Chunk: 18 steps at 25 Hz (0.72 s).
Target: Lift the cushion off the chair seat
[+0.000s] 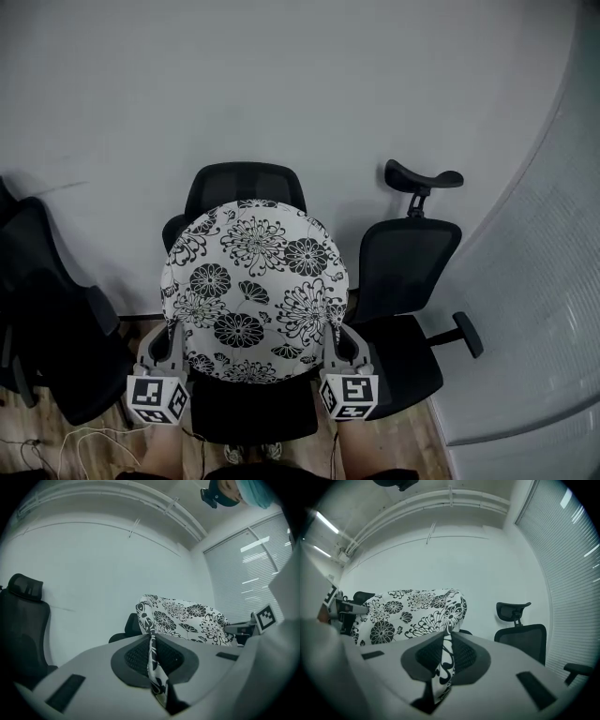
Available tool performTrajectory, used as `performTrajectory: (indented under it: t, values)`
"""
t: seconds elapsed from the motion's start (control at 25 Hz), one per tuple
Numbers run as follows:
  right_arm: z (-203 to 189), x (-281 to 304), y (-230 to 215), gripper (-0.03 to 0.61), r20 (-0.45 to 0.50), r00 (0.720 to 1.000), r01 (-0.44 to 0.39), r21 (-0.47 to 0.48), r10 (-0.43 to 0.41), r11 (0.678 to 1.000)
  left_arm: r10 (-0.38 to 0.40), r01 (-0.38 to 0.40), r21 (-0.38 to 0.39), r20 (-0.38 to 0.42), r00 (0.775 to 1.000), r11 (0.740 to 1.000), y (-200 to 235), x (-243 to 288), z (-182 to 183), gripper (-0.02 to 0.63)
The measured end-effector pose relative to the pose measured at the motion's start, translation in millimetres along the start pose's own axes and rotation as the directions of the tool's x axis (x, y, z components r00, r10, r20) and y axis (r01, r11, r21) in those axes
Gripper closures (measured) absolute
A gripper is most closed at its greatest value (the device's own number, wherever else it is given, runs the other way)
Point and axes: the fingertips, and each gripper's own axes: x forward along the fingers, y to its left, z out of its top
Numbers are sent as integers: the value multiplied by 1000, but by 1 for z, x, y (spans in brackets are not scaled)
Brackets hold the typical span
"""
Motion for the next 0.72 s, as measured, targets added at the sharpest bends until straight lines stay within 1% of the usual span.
performTrajectory:
  t: [0.4,0.72]
  values:
    - [-11,6,-2,537,81,997,-8,3,8,1000,-1,-2,49,50,999,999,1,3,-7,592]
    - [-14,6,-1,537,115,993,-25,0,24,1000,-2,-3,70,72,997,998,0,2,-9,592]
